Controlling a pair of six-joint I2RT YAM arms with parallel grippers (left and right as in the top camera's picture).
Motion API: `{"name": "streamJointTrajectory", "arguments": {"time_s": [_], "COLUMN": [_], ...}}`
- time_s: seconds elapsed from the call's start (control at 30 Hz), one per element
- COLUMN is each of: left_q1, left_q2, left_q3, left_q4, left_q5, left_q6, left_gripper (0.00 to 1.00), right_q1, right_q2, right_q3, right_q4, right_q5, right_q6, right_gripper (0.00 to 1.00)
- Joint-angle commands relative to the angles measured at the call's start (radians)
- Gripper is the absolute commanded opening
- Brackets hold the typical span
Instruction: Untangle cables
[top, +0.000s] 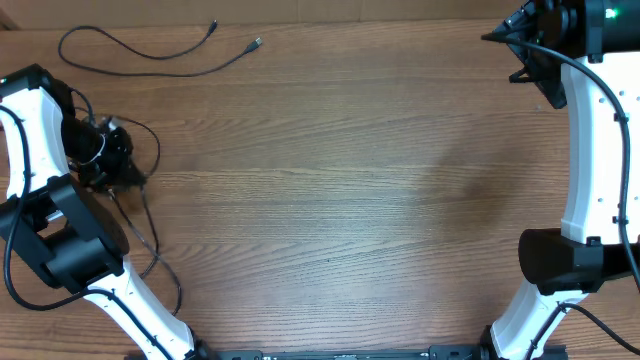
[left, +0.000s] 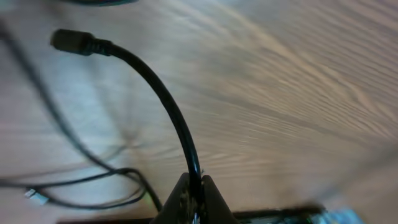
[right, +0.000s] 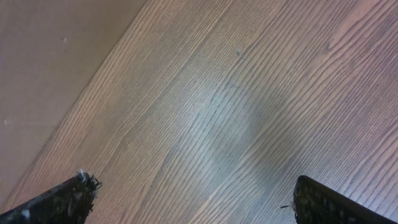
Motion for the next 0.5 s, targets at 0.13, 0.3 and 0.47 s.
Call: {"name": "streamJointTrajectory", "arguments": {"time_s": [0.13,0.3,0.47], "left_q1": [0.005,0.006,0.006], "left_q2": [0.008,0.009,0.009], "left_q3": [0.003,-0.049,-0.074], "left_q4": [0.004,0.068,0.132], "left_q5": [-0.195,-0.161,0.031], "left_q6": [-0.182,-0.171,-0.052], "left_gripper": [0.04,0.04,0.04], "right_q1": [-0.002,-0.002,-0.002], "right_q2": [0.000,0.000,0.000], "right_q3": [0.010,0.010,0.010], "right_q4": [0.002,0.002,0.002], "right_q5": [0.014,0.014,0.014], "right_q6": [-0.003,-0.003,-0.003], "right_gripper": [1.00,1.00,1.00]}}
